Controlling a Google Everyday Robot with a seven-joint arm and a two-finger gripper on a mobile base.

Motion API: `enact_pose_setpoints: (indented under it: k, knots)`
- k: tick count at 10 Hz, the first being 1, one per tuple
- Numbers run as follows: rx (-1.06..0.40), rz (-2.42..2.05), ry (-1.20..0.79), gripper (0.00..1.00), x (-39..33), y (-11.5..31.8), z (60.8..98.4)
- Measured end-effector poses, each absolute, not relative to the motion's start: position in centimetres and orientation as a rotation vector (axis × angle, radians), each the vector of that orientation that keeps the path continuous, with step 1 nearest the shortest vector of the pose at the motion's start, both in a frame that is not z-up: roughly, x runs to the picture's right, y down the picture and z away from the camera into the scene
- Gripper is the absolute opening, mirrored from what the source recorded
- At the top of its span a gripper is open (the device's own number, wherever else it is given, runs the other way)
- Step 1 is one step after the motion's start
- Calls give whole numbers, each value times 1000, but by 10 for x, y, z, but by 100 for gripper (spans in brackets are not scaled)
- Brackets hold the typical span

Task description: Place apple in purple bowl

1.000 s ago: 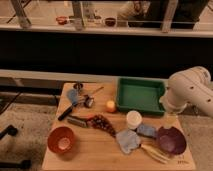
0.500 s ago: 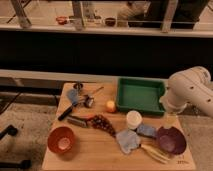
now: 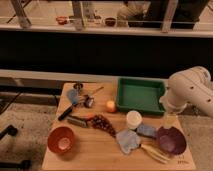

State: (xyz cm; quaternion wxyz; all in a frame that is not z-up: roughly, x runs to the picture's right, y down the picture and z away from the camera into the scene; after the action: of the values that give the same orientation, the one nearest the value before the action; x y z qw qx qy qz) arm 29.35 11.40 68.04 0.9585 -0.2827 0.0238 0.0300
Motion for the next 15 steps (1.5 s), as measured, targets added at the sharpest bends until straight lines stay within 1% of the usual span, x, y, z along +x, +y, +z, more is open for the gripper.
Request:
enact_pose_setpoints:
  k: [9, 15]
  knots:
    - [-575, 58, 45, 80, 294, 116, 680]
    - [-549, 51, -29, 80, 266, 113, 684]
